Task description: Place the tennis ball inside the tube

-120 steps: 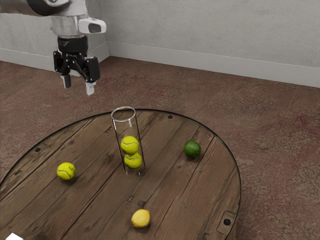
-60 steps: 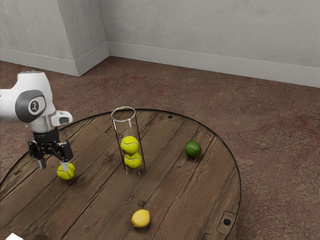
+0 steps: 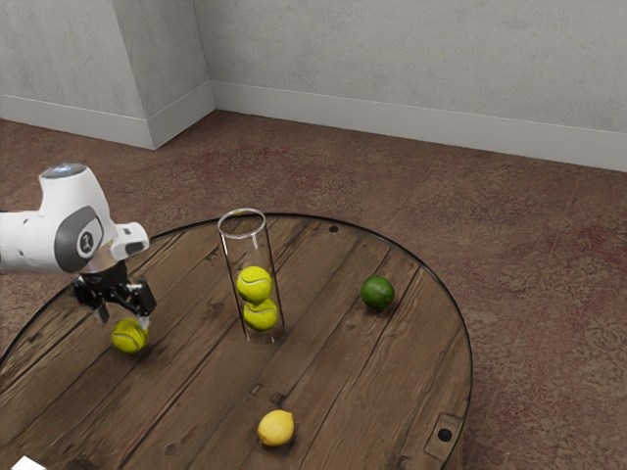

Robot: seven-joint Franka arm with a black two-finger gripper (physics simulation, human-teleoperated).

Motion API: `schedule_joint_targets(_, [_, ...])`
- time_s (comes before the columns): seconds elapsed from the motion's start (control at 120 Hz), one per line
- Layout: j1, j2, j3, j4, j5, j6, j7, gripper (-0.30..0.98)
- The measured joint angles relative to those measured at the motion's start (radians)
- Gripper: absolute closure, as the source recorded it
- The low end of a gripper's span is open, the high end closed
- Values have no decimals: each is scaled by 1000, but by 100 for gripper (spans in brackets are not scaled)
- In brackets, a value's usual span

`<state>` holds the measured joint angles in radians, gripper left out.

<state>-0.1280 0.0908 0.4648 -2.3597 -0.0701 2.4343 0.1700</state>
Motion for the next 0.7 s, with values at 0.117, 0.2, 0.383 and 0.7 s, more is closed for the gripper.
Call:
schedule_joint_targets(0.117, [7, 33, 0, 0, -18, 24, 14, 2])
schedule_joint_targets(0.2, [8, 61, 0, 1, -47, 44, 27, 2])
schedule_joint_targets(0.383, [4, 88, 0, 0, -86, 78, 53, 2])
schedule_joint_targets(0.7, [-4, 98, -1, -22, -104, 91, 82, 2])
